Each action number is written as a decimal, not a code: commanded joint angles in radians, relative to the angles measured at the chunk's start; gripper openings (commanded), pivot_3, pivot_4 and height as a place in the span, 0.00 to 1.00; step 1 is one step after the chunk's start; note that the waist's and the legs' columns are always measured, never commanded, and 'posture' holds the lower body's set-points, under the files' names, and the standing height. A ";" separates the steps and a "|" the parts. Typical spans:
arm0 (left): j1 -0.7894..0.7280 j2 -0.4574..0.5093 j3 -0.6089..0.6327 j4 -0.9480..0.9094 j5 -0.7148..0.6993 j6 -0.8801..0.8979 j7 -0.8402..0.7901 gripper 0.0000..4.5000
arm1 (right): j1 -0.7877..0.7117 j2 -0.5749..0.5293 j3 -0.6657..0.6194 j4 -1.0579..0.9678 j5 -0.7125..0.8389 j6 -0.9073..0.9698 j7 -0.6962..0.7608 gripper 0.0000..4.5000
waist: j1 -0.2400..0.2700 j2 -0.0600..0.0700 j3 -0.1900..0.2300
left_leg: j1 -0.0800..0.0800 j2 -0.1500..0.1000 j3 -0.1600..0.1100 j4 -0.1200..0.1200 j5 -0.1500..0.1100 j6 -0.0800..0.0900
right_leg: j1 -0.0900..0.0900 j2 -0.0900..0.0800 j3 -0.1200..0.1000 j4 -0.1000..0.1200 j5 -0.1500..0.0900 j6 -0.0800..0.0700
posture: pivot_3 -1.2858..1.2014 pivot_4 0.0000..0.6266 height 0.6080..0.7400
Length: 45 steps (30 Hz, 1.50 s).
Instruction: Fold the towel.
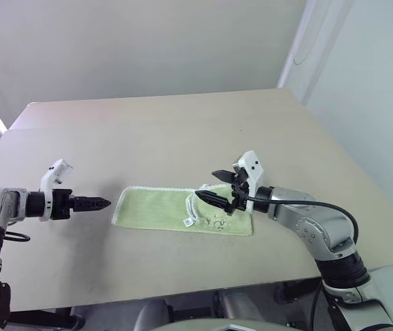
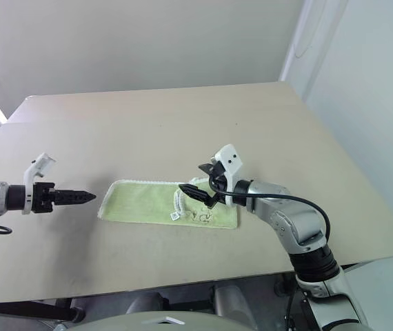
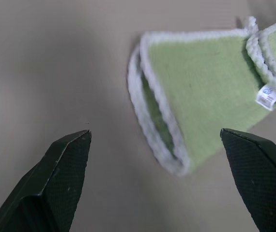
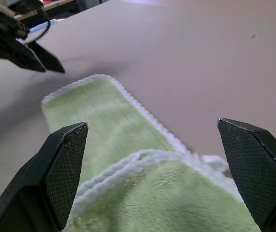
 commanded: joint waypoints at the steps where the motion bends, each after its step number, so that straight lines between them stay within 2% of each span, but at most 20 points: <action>1: 0.004 -0.032 -0.016 -0.066 -0.047 0.102 0.034 1.00 | -0.030 -0.002 -0.016 -0.052 0.014 0.014 0.015 0.99 | 0.000 0.000 0.000 | 0.000 0.000 0.000 0.000 0.000 0.000 | 0.000 0.000 0.000 0.000 0.000 0.000 | 0.52 0.00 0.79; 12: -0.006 -0.116 -0.015 -0.047 -0.085 0.196 0.126 1.00 | -0.002 -0.245 0.019 -0.148 -0.061 -0.079 0.246 0.99 | 0.012 0.004 -0.001 | 0.002 -0.004 -0.001 0.001 0.000 0.000 | 0.003 -0.003 0.000 0.000 -0.001 0.001 | 0.52 0.00 0.79; 16: -0.041 -0.142 0.006 -0.008 -0.100 0.225 0.132 1.00 | -0.016 -0.263 0.011 -0.123 -0.082 -0.084 0.250 0.99 | 0.017 0.004 -0.001 | 0.002 -0.005 -0.001 0.001 0.000 0.000 | 0.003 -0.003 0.000 0.000 -0.001 0.002 | 0.52 0.00 0.79; 21: -0.037 -0.129 -0.032 -0.042 -0.118 0.233 0.103 1.00 | -0.014 -0.253 0.006 -0.101 -0.113 -0.080 0.223 0.99 | 0.026 0.004 -0.001 | 0.001 -0.005 -0.002 0.001 0.000 0.000 | 0.003 -0.004 0.000 -0.001 -0.002 0.002 | 0.52 0.00 0.79; 25: -0.042 -0.117 -0.041 -0.048 -0.133 0.232 0.095 0.79 | -0.003 -0.244 0.013 -0.100 -0.130 -0.080 0.215 1.00 | 0.025 0.003 -0.001 | 0.000 -0.006 -0.001 0.001 0.000 0.000 | 0.002 -0.004 0.001 -0.002 -0.002 0.003 | 0.52 0.00 0.79; 32: -0.063 -0.105 -0.050 -0.037 -0.149 0.207 0.080 0.21 | 0.007 -0.224 0.015 -0.092 -0.164 -0.087 0.197 1.00 | 0.023 0.002 0.000 | 0.000 -0.006 -0.002 0.001 0.000 0.000 | 0.002 -0.004 0.001 0.000 -0.002 0.002 | 0.52 0.00 0.79; 35: -0.086 -0.095 -0.044 -0.010 -0.143 0.186 0.077 0.01 | 0.017 -0.223 0.010 -0.097 -0.169 -0.087 0.196 1.00 | 0.023 0.002 0.000 | 0.000 -0.006 -0.002 0.001 0.000 0.000 | 0.002 -0.004 0.001 0.000 -0.002 0.002 | 0.52 0.00 0.79; 41: -0.075 -0.037 -0.089 -0.062 -0.136 0.143 0.037 0.01 | 0.038 -0.238 0.000 -0.109 -0.165 -0.091 0.213 1.00 | 0.021 0.001 0.000 | 0.000 -0.006 -0.002 0.001 0.000 0.000 | 0.001 -0.004 0.001 -0.001 -0.002 0.002 | 0.52 0.00 0.79; 45: -0.034 0.039 -0.105 -0.107 -0.137 0.122 0.002 0.01 | 0.052 -0.260 -0.008 -0.122 -0.155 -0.091 0.245 1.00 | 0.016 0.001 0.001 | 0.000 -0.005 -0.002 0.001 0.000 0.000 | 0.001 -0.004 0.001 -0.001 -0.002 0.002 | 0.52 0.00 0.79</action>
